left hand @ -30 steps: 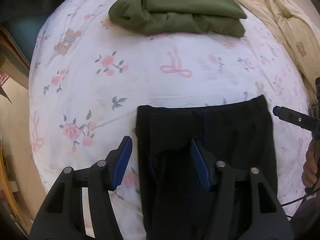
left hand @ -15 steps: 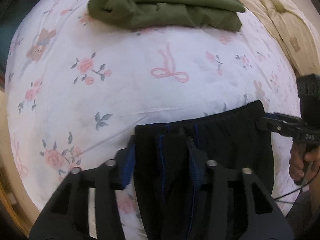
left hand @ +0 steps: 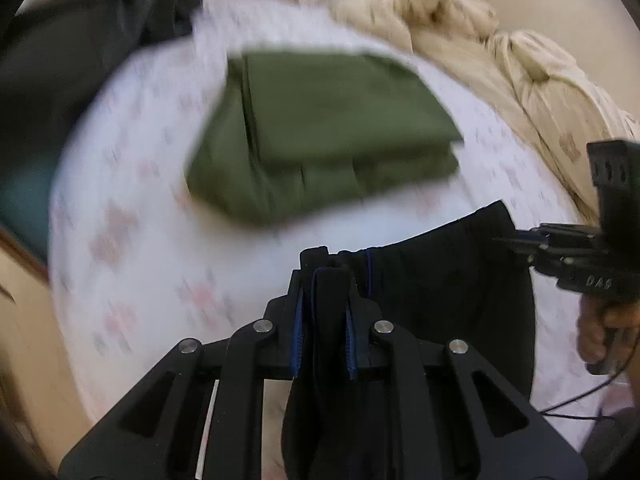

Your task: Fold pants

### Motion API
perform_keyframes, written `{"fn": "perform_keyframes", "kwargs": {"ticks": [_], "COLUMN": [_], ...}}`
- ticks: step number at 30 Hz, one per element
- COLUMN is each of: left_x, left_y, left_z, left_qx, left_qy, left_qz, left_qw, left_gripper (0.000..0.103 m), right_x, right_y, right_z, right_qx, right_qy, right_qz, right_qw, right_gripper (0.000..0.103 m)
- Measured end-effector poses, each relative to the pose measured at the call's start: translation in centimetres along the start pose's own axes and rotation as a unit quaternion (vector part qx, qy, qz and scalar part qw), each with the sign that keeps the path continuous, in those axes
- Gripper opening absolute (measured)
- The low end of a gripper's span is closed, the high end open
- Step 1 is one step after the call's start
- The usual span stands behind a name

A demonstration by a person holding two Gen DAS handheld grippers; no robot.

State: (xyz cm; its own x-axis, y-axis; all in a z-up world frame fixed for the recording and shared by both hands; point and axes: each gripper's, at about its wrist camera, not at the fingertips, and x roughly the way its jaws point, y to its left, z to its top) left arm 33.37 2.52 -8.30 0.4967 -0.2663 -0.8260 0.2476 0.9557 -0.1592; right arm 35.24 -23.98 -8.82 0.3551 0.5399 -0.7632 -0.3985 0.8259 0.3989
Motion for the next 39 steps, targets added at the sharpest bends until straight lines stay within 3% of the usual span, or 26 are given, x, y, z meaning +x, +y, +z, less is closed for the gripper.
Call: {"fn": "perform_keyframes", "kwargs": {"ticks": [2, 4, 7, 9, 13, 17, 21, 23, 30, 34, 39], "left_x": [-0.4, 0.3, 1.2, 0.7, -1.2, -3.4, -5.7, -7.1, -9.1, -7.7, -7.0], "left_y": [0.1, -0.6, -1.5, -1.2, -0.4, -1.1, -2.8, -4.2, -6.5, -8.4, -8.9], "left_z": [0.4, -0.1, -1.3, -1.7, -2.3, -3.3, -4.3, -5.3, -11.2, -14.7, -16.5], "left_qx": [0.015, 0.043, 0.071, 0.077, 0.058, 0.078, 0.080, 0.121, 0.167, 0.183, 0.185], "left_qy": [-0.029, -0.021, -0.009, -0.010, -0.020, -0.035, -0.032, -0.042, 0.008, 0.075, 0.091], "left_qz": [0.007, 0.034, 0.048, 0.045, -0.005, -0.027, -0.016, 0.009, 0.014, 0.033, 0.046], "left_qw": [0.9994, 0.9983, 0.9963, 0.9960, 0.9981, 0.9960, 0.9962, 0.9917, 0.9858, 0.9796, 0.9773], "left_gripper": [0.014, 0.014, 0.014, 0.014, 0.014, 0.014, 0.014, 0.014, 0.014, 0.014, 0.014], "right_x": [0.4, 1.6, 1.6, 1.2, -1.2, -3.5, -6.4, -7.4, -7.5, -7.1, -5.7], "right_y": [0.6, 1.1, 2.3, 2.2, 2.5, 3.7, 5.6, 6.3, 8.0, 9.4, 9.8], "right_z": [0.8, 0.7, -0.2, -0.6, -1.9, -3.4, -6.0, -7.2, -13.3, -16.3, -19.0], "right_qx": [-0.031, -0.051, -0.094, -0.088, -0.098, -0.124, -0.142, -0.145, -0.158, -0.174, -0.170], "right_qy": [-0.002, 0.027, 0.016, 0.009, -0.020, -0.036, -0.063, -0.075, -0.017, 0.010, 0.040], "right_qz": [-0.033, -0.050, -0.068, -0.064, -0.036, -0.020, -0.004, 0.001, -0.007, -0.017, -0.033], "right_qw": [0.999, 0.997, 0.993, 0.994, 0.994, 0.991, 0.988, 0.987, 0.987, 0.984, 0.984], "right_gripper": [0.019, 0.019, 0.019, 0.019, 0.019, 0.019, 0.019, 0.019, 0.019, 0.019, 0.019]}}
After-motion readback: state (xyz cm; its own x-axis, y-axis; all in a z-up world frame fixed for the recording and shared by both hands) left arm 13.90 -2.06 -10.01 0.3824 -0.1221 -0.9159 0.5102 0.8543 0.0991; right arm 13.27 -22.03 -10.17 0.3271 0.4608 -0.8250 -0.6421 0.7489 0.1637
